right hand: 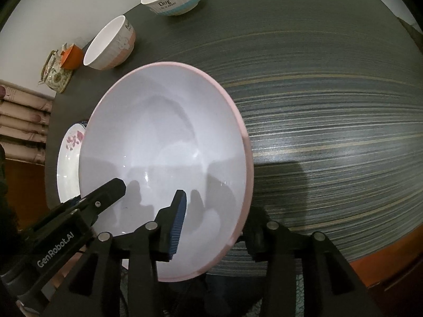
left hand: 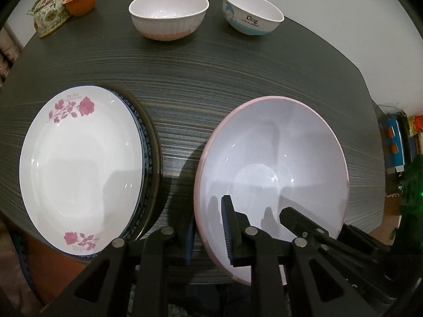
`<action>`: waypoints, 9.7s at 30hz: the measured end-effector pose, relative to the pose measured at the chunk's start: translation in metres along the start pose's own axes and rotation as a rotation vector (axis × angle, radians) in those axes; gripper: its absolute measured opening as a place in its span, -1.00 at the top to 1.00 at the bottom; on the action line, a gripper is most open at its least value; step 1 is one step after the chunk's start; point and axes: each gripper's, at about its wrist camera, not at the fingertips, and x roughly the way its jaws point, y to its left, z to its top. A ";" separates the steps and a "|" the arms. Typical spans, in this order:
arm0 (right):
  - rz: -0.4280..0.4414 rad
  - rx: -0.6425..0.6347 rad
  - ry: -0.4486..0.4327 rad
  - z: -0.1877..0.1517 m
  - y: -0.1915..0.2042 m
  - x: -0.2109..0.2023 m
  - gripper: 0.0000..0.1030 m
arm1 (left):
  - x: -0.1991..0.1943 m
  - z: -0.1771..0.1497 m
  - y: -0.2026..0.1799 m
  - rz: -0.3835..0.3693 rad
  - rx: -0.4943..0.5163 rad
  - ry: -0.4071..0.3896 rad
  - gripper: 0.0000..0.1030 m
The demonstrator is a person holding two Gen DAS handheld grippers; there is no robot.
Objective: Organize plates and bowls
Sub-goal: 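Lift and carry the pink-rimmed bowl with both tools beside the plate stack, then lower the pink-rimmed bowl and open both tools, then move both tools to the white bowls and grip a white bowl rim, then lift the large white bowl with both tools and carry it over the pink-rimmed bowl, then lower the white bowl into the pink-rimmed bowl and open both tools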
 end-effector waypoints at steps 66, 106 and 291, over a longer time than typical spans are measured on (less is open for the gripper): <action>-0.027 -0.262 -0.185 0.135 0.063 -0.048 -0.23 | -0.065 0.089 0.098 0.063 -0.183 -0.195 0.03; 0.033 -0.316 0.013 0.245 0.144 0.077 0.06 | 0.017 0.199 0.132 -0.011 -0.271 -0.116 0.43; 0.008 -0.145 -0.221 0.038 0.022 -0.072 -0.13 | -0.062 0.052 0.011 0.054 0.082 -0.218 0.25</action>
